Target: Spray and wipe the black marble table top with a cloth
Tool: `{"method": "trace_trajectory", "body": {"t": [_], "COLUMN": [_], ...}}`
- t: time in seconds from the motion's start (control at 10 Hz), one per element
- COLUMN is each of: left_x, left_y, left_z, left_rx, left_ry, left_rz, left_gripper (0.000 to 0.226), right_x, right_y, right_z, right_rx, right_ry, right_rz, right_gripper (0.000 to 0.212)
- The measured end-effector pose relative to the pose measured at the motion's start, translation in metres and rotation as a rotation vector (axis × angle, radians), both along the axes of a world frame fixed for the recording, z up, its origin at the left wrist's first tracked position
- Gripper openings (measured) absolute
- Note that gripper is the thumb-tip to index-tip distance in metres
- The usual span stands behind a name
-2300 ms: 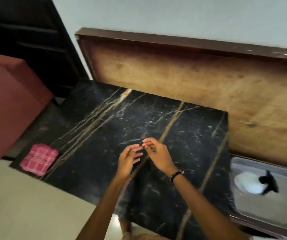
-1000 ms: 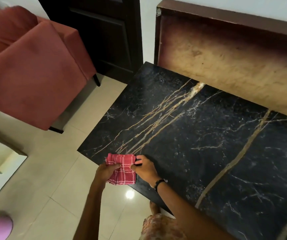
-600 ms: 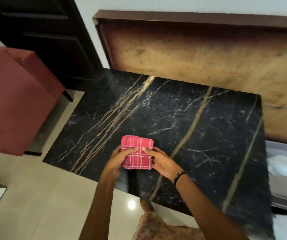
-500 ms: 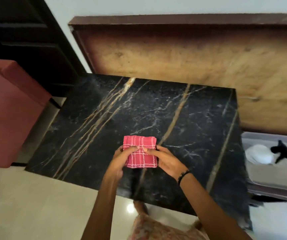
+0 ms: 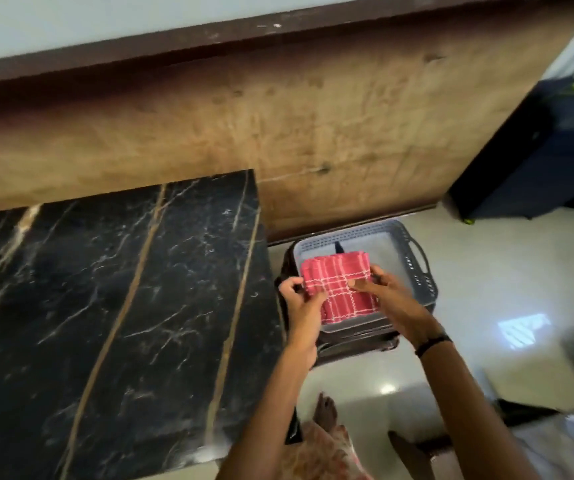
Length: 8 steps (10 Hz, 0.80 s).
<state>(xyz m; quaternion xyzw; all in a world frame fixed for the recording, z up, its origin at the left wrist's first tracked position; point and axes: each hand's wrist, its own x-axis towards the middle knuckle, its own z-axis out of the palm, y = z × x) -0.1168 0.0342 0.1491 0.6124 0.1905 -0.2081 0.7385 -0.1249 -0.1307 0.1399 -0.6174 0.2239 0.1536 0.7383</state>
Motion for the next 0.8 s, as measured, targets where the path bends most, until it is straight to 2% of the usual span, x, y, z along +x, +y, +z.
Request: {"method": "trace_trajectory", "body": {"t": [0.2,0.4,0.6,0.7,0.8], "left_x": [0.001,0.032,0.074,0.079,0.067], "left_y": [-0.107,-0.155,-0.170,-0.167,-0.162], "left_z": [-0.046,-0.117,-0.170,-0.184,-0.186], "left_rx": [0.019,0.111,0.185,0.244,0.304], "left_ry": [-0.012,0.159,0.187,0.196,0.182], "left_rz": [-0.310,-0.329,-0.395,-0.418,-0.440], "left_gripper": [0.021,0.026,0.034,0.042,0.041], "right_x": [-0.007,0.022,0.063,0.067,0.056], "right_y": [-0.111,-0.146,-0.167,-0.173,-0.173], "right_z": [-0.041,-0.117,-0.166,-0.187,-0.198], "right_rx": [-0.062,-0.130,-0.244,-0.369,-0.420], "right_ry": [0.103,0.192,0.136,0.163,0.184], "right_rz": [-0.078,-0.071,0.009,0.009,-0.065], "right_gripper": [0.038,0.039,0.043,0.050,0.044]}}
